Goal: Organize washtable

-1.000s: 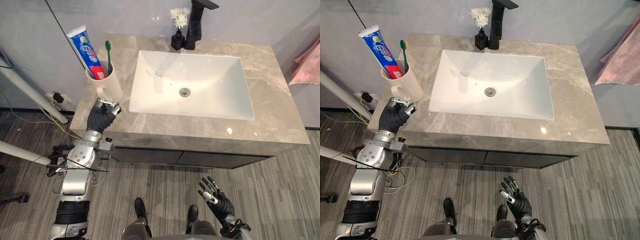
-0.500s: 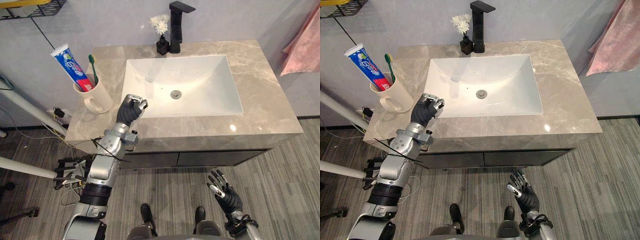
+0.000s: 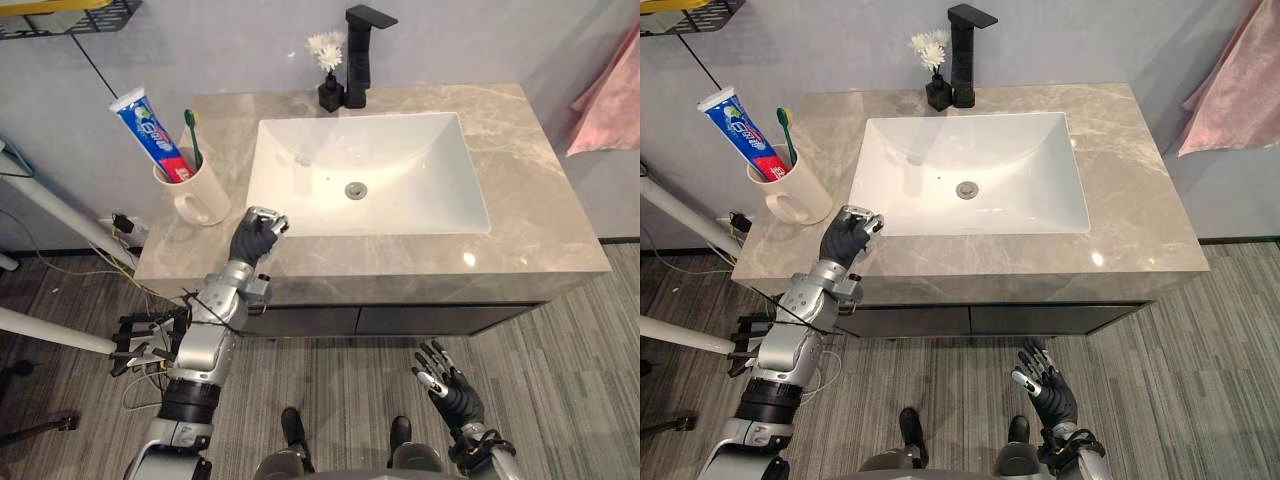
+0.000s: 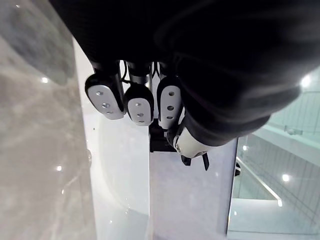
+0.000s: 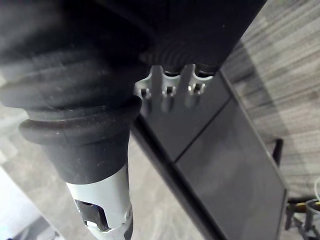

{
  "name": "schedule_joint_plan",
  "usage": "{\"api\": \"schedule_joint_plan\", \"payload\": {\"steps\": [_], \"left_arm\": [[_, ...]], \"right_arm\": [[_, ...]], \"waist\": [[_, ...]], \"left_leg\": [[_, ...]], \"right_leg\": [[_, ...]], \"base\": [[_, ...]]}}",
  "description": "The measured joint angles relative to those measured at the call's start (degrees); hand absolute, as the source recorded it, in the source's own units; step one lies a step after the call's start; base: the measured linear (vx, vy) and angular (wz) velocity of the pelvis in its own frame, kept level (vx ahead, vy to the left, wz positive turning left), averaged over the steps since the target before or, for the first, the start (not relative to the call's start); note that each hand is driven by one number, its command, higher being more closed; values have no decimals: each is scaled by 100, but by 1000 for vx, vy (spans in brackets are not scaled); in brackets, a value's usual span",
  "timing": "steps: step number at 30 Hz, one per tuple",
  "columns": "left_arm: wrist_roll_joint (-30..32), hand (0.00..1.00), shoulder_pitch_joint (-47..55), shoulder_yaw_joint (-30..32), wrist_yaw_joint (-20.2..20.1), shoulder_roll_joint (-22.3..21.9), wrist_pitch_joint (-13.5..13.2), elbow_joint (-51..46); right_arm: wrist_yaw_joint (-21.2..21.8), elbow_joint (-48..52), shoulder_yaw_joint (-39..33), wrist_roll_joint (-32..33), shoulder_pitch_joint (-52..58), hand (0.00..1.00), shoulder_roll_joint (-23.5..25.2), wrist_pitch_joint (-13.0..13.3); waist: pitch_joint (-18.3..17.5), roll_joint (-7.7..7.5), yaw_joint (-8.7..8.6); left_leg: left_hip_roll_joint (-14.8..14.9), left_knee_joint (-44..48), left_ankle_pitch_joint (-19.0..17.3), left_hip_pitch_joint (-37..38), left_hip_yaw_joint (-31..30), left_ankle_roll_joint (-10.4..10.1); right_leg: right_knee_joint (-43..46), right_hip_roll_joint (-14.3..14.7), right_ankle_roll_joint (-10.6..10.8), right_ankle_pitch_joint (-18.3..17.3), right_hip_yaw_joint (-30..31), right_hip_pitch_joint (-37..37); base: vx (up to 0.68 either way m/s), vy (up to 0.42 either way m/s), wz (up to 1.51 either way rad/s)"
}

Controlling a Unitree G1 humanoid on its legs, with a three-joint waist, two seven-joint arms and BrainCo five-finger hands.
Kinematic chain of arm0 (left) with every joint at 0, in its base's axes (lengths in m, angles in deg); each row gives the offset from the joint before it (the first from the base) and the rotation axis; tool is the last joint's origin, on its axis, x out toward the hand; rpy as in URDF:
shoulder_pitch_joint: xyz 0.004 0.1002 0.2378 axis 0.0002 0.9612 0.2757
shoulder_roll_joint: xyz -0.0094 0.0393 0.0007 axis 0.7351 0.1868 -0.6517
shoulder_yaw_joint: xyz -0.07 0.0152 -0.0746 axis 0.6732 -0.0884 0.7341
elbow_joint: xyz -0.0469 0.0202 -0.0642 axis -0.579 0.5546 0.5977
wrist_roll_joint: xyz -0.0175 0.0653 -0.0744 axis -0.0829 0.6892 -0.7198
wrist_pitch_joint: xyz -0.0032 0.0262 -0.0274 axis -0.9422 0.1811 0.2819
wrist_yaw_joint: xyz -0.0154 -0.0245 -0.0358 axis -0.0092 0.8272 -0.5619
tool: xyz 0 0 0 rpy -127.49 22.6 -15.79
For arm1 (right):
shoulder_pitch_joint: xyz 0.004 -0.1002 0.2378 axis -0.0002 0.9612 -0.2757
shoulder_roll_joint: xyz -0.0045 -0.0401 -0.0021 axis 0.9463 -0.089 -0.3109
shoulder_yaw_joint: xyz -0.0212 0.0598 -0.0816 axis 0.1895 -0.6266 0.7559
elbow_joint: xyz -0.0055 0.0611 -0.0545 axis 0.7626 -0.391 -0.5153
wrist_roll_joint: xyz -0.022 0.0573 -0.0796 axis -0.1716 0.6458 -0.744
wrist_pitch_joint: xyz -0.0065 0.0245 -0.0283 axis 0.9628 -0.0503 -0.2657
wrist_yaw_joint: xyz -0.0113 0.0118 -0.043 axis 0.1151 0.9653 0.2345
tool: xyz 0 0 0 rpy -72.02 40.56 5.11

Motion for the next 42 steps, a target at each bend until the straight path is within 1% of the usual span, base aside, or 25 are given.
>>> {"api": "schedule_joint_plan", "payload": {"steps": [2,4,8,17,24,29,32,36,42], "left_arm": [[0,100,149,118,-13,-9,1,-54],[2,100,231,192,-18,-9,4,-84],[2,100,397,363,-109,-11,11,-188],[4,100,399,600,-96,-2,46,-282],[-2,100,361,612,-76,72,50,-288],[-12,100,300,621,-10,300,60,-287],[-52,100,138,771,25,307,91,-272],[-60,100,-82,807,44,570,93,-176],[-111,100,-171,849,148,674,96,16]], "right_arm": [[9,0,-2,-25,32,0,0,-3],[18,-3,-13,-31,92,0,-14,-9],[105,-4,-30,-72,111,0,-17,-9],[169,-7,-29,-93,117,0,-23,-10],[209,-11,-27,-96,113,0,-24,-10],[211,-21,-25,-99,117,0,-28,-10],[214,-21,-25,-142,113,0,-28,-9],[217,-23,-22,-192,122,0,-28,-8],[223,-23,-14,-197,121,0,-26,-7]], "waist": [[-9,14,22],[-21,34,111],[-22,35,120],[-22,33,135],[-22,29,136],[-17,10,135],[-24,-12,139],[-17,-95,137],[-14,-124,133]], "left_leg": [[1,0,-4,0,-4,-5],[1,0,-5,-2,-8,-6],[1,-1,-5,-10,-41,-7],[3,0,-2,-127,-58,-8],[15,-1,-4,-129,-53,-9],[27,-1,-5,-137,-42,-10],[31,-1,-3,-210,-33,-9],[30,0,-7,-217,-20,-14],[33,0,-18,-217,-4,-27]], "right_leg": [[-5,3,0,-1,-3,4],[-7,3,0,-1,-5,5],[-8,3,-1,-2,-15,5],[-5,8,-4,-4,-66,-84],[-6,21,-5,-5,-57,-89],[-6,33,-8,-5,-17,-117],[0,37,-18,4,3,-202],[-4,37,-18,5,4,-210],[-7,37,-18,5,14,-220]], "base": [[0,0,0],[0,0,0],[-2,-1,1],[-3,0,3],[0,0,0],[-9,0,-2],[-8,2,-3],[0,0,0],[0,0,0]]}}
